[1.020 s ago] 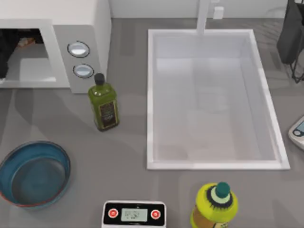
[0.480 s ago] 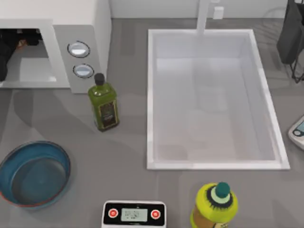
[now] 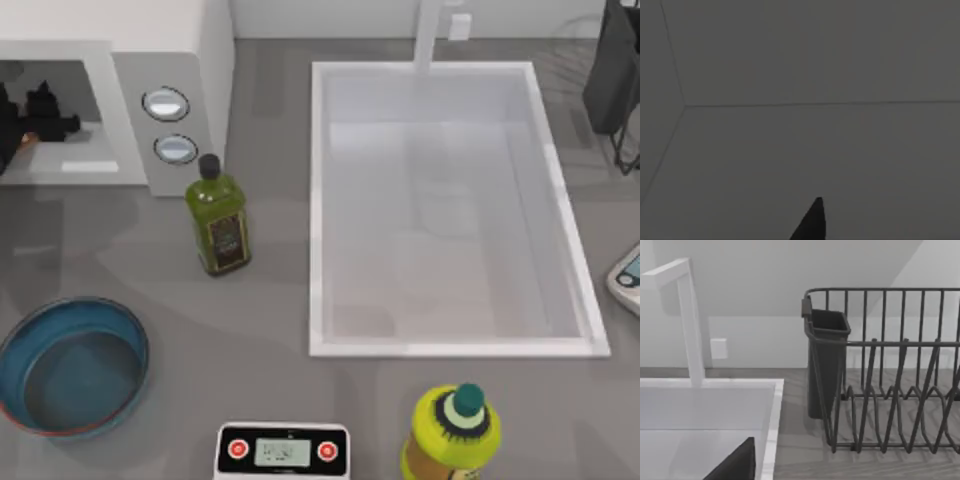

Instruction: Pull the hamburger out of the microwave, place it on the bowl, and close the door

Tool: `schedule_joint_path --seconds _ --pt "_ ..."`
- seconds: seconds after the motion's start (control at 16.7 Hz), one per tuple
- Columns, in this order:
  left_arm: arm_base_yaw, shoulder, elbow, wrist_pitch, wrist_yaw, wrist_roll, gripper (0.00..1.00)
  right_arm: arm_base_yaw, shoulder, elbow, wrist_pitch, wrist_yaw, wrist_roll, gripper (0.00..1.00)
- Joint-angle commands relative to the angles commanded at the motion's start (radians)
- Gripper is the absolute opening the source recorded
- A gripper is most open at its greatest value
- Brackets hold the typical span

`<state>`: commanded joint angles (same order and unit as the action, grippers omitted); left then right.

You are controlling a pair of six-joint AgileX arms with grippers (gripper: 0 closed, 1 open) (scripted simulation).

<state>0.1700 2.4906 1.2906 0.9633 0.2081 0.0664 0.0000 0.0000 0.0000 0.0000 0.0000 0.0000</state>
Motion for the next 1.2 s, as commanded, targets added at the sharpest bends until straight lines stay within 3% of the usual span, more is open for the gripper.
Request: schedule_joint_path --seconds 0.3,0.54,1.2 --pt "0.031 -0.139 -0.347 0.193 0.029 0.01 0.0 0.0 0.0 0.0 0.0 0.0 0.0 1.0" --pt "0.046 -0.213 -0.512 0.292 0.042 0.013 0.0 0.0 0.0 0.0 0.0 0.0 0.0 1.0" --pt "0.041 -0.294 -0.523 0.237 0.042 0.015 0.0 0.0 0.0 0.0 0.0 0.0 0.0 1.0"
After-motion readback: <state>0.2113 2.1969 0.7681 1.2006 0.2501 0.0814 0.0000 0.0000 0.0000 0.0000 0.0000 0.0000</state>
